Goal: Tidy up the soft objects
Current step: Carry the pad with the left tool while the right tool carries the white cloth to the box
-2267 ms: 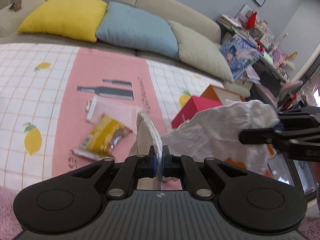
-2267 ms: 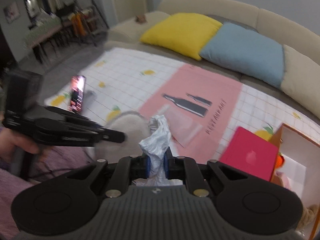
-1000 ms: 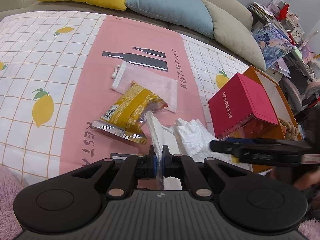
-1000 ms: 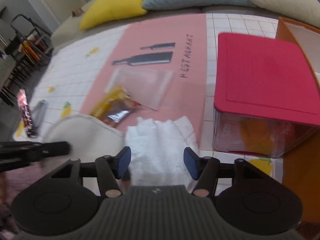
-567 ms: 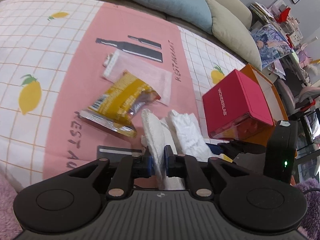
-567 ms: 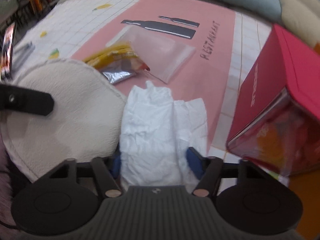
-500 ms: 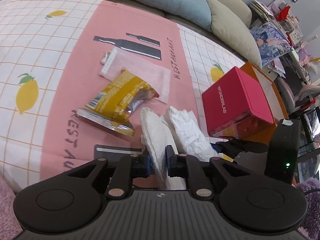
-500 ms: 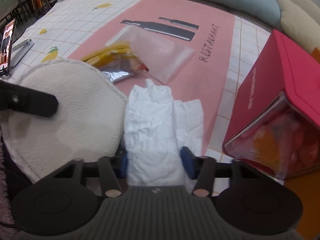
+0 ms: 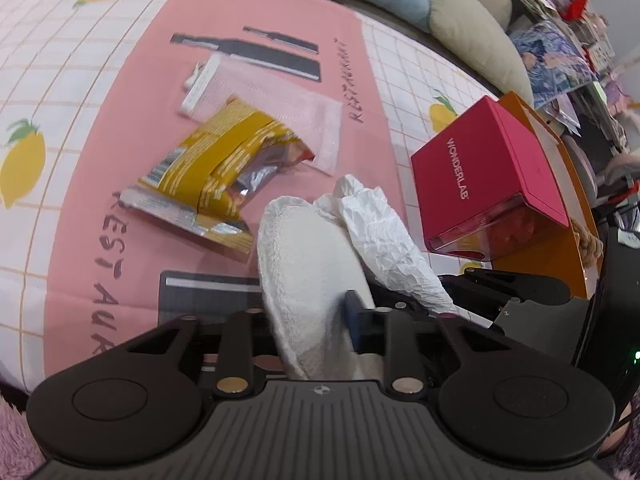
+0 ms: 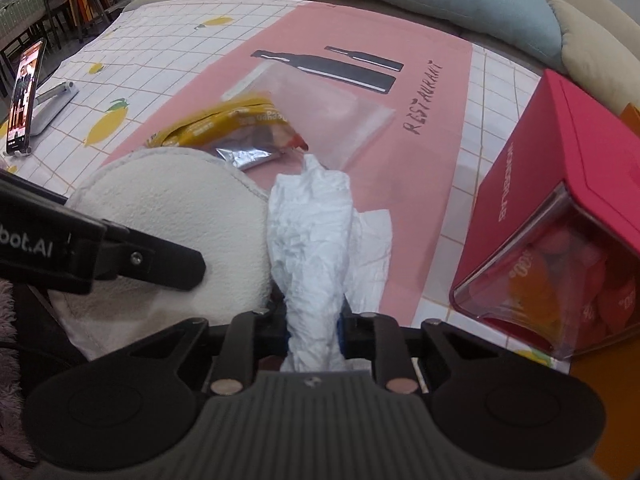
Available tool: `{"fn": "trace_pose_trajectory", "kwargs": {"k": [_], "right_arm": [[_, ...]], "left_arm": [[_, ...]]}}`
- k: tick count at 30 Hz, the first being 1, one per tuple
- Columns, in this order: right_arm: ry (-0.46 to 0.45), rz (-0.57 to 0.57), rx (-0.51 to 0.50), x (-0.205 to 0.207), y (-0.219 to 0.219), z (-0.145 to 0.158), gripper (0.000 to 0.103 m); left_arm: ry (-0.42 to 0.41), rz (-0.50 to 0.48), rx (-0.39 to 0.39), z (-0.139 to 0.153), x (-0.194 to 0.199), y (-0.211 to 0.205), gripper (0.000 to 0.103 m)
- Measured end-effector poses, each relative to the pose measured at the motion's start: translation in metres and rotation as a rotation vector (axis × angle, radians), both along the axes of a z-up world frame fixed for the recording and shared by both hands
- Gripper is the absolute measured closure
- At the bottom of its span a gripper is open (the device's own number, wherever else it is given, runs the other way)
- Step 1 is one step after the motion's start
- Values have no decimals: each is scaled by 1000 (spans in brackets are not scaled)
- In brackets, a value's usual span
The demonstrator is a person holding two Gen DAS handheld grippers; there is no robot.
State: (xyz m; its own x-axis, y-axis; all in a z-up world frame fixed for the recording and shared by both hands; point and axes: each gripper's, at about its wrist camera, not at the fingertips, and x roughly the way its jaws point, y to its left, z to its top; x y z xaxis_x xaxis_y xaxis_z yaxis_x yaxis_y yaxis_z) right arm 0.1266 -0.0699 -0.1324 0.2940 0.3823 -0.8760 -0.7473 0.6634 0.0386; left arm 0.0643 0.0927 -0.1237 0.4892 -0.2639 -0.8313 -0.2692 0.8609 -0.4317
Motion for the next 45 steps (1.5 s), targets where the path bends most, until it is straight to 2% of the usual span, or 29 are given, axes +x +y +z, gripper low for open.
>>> {"fn": "trace_pose_trajectory", "kwargs": {"k": [1, 4, 12, 22, 28, 33, 37, 41, 45], "right_arm": [[-1, -3, 2, 0, 0, 1, 86], [-8, -15, 22, -1, -4, 9, 87], [-61, -58, 148, -3, -27, 59, 87], [-221, -108, 252, -5, -76, 138, 87], [-316, -187, 267, 10, -117, 175, 87], [-380, -251, 245, 31, -150, 192, 87], [-407, -318, 231, 53, -179, 202, 87], [-383, -407, 241, 85, -214, 204, 87], [-356, -467, 195, 114, -237, 189, 87]], "left_arm": [[-9, -6, 11, 3, -1, -2, 95], [-47, -4, 32, 14, -6, -3, 97], [-172, 17, 35, 58, -23, -2, 98], [-341, 0, 62, 117, -16, -11, 98], [-449, -75, 57, 151, 13, -33, 98], [-514, -172, 51, 170, 45, -64, 98], [-540, -215, 12, 179, 81, -86, 98], [-558, -258, -12, 185, 118, -110, 98], [-557, -310, -7, 181, 149, -143, 98]]}}
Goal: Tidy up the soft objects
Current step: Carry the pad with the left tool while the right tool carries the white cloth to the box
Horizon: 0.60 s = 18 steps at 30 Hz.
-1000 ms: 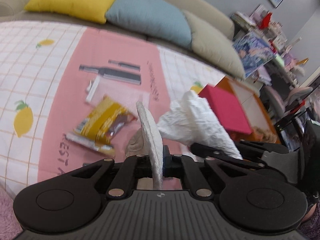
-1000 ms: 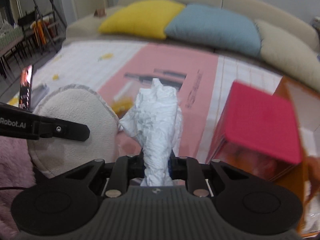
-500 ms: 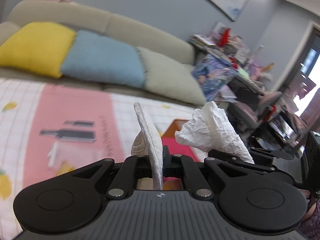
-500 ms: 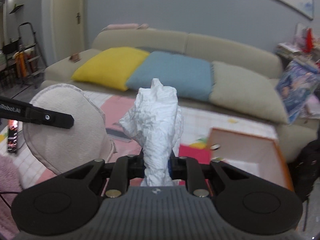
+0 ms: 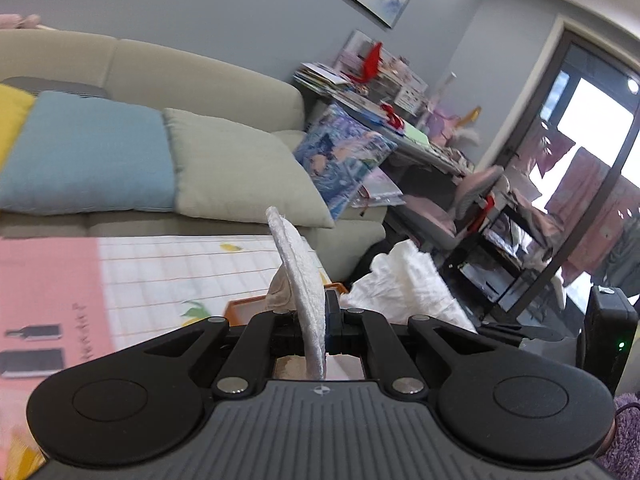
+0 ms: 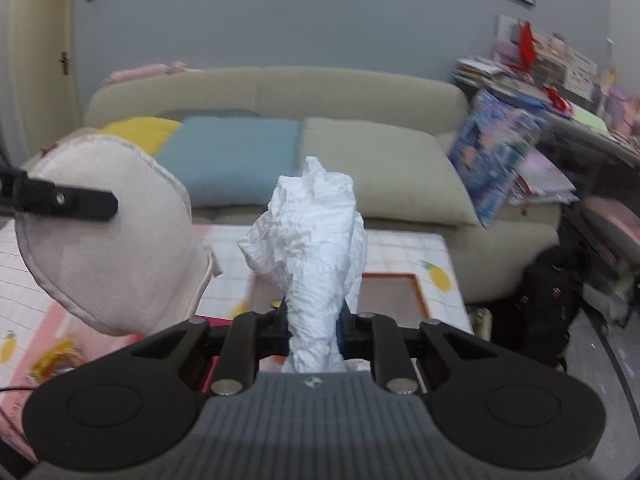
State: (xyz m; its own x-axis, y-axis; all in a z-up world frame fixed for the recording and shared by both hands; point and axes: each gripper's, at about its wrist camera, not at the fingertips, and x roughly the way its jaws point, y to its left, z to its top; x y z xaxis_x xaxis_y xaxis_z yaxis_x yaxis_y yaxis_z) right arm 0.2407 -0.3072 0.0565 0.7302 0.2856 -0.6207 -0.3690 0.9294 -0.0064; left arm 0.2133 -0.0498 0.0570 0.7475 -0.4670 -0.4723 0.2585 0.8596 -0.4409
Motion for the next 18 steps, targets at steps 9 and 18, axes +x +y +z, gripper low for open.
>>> {"fn": "trace_pose_trajectory", "kwargs": {"k": [9, 18], "right_arm": [[138, 7, -152, 53, -8, -67, 86], [229, 19, -302, 81, -2, -115, 86]], "left_arm": [[95, -72, 58, -46, 48, -61, 98], [274, -19, 37, -100, 82, -68, 98]]}}
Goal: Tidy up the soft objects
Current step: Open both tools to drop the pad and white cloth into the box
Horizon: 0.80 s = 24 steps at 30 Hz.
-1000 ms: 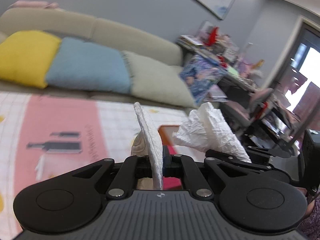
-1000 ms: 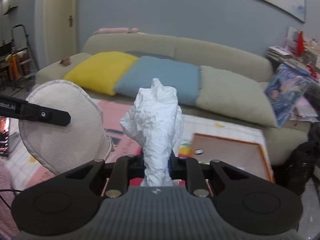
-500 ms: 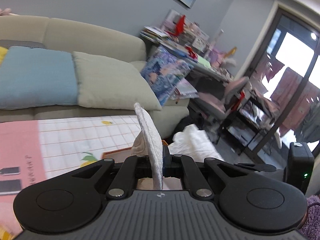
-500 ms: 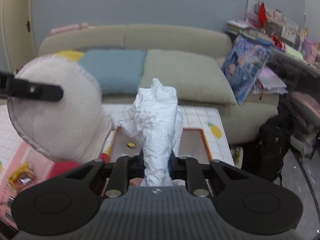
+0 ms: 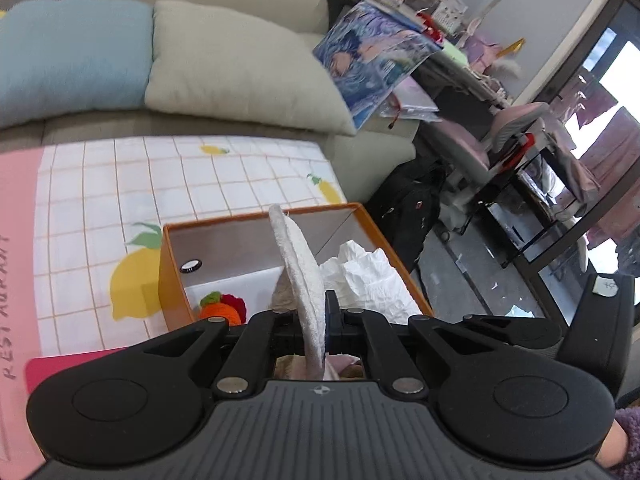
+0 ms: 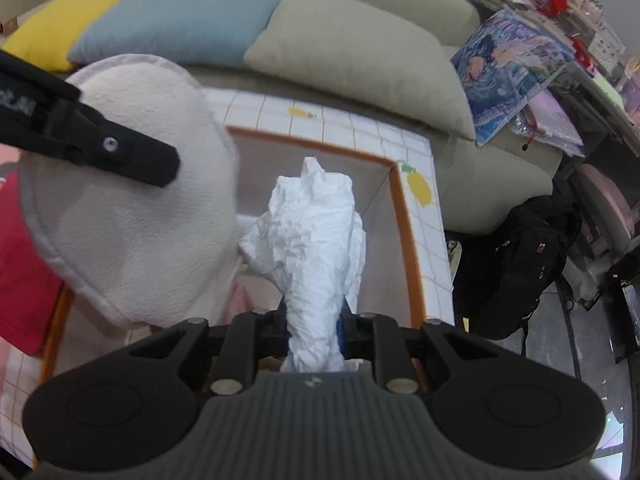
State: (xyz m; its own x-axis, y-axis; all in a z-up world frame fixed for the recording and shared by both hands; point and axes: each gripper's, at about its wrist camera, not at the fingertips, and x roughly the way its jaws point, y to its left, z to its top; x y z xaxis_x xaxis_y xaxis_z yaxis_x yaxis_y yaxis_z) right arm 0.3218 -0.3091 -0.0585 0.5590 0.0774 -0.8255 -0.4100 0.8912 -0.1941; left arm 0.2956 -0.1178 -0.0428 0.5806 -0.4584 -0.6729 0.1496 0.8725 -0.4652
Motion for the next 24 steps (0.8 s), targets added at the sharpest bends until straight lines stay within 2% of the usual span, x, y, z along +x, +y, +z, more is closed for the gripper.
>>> {"fn": "trace_pose_trajectory", "kwargs": {"k": [4, 8, 10, 11, 16, 18, 20, 21, 22, 24], "right_arm": [[28, -4, -27, 7, 3, -10, 84], [68, 0, -46, 11, 6, -19, 80], [67, 8, -68, 12, 7, -21, 73], [60, 9, -75, 11, 7, -21, 70], [41, -3, -56, 6, 5, -12, 60], [29, -3, -55, 3, 5, -7, 56], [6, -3, -59, 1, 4, 1, 38], [-11, -5, -62, -2, 4, 5, 34], [-28, -4, -60, -6, 4, 10, 30], [-44, 0, -55, -13, 4, 19, 29]], "left_arm": [[46, 14, 25, -9, 10, -5, 98], [77, 7, 107, -14, 11, -9, 92], [94, -1, 103, -16, 8, -5, 75], [96, -1, 95, -16, 8, -3, 71], [64, 12, 87, -2, 0, 5, 35], [54, 10, 88, 7, -3, 6, 26], [34, 6, 95, 16, -7, 9, 23], [23, 7, 101, 21, -8, 10, 20], [11, 9, 108, 26, -10, 11, 17], [-15, 10, 129, 37, -15, 13, 16]]}}
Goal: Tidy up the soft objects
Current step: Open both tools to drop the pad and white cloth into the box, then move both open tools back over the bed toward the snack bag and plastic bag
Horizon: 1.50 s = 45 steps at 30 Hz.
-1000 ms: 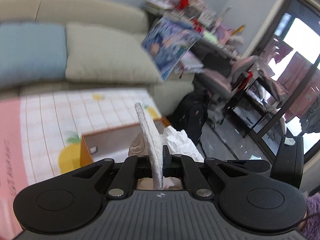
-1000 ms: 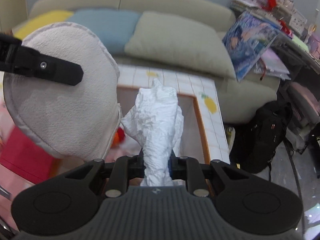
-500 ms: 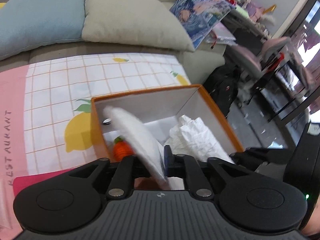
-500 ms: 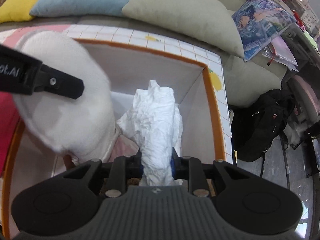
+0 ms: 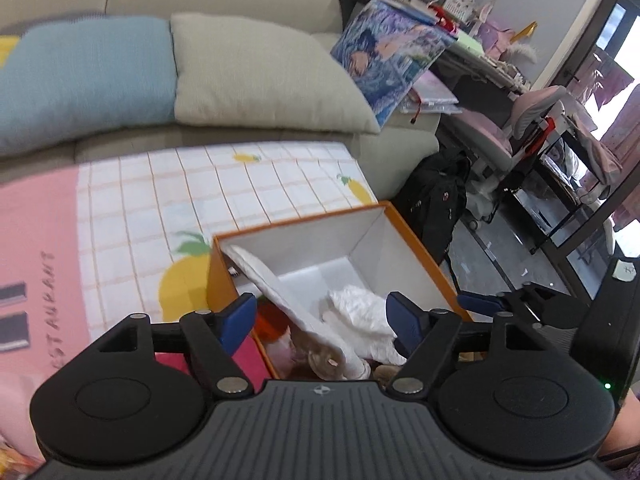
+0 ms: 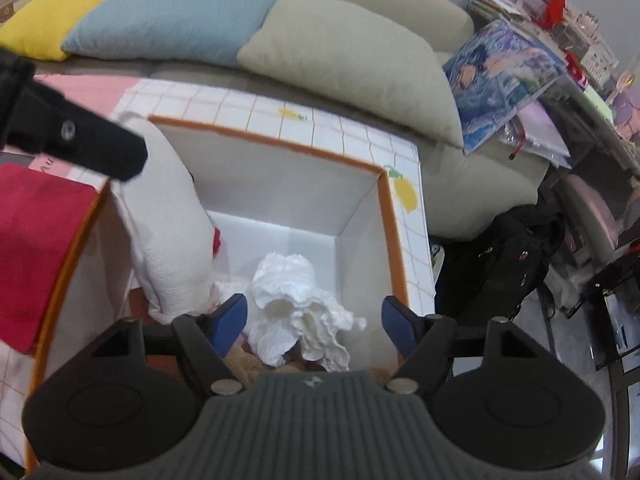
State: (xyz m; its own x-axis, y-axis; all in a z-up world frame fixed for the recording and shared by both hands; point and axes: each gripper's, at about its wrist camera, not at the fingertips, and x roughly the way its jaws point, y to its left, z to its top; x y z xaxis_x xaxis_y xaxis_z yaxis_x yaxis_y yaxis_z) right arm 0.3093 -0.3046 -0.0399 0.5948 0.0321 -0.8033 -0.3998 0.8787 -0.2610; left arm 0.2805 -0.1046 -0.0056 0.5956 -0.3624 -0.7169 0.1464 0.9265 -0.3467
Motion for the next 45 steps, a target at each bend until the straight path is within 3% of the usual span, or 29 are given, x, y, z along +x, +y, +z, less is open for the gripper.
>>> {"fn": "trace_pose_trajectory", "kwargs": {"k": [8, 15, 19, 25, 33, 45], "right_arm": [[-104, -25, 41, -37, 2, 37, 16], [-205, -131, 196, -84, 9, 60, 11], [-241, -176, 293, -117, 22, 60, 8], [-221, -172, 376, -154, 53, 47, 8], [-88, -122, 426, -175, 97, 22, 7], [-19, 122, 330, -195, 165, -1, 12]], "left_arm": [[-181, -45, 87, 39, -40, 7, 16], [-358, -82, 153, 58, -99, 14, 16], [-394, -78, 162, 61, -133, 24, 16], [-323, -24, 134, 55, -167, 57, 16], [-160, 145, 134, 17, -195, 114, 16], [-20, 356, 125, -36, -235, 180, 16]]}}
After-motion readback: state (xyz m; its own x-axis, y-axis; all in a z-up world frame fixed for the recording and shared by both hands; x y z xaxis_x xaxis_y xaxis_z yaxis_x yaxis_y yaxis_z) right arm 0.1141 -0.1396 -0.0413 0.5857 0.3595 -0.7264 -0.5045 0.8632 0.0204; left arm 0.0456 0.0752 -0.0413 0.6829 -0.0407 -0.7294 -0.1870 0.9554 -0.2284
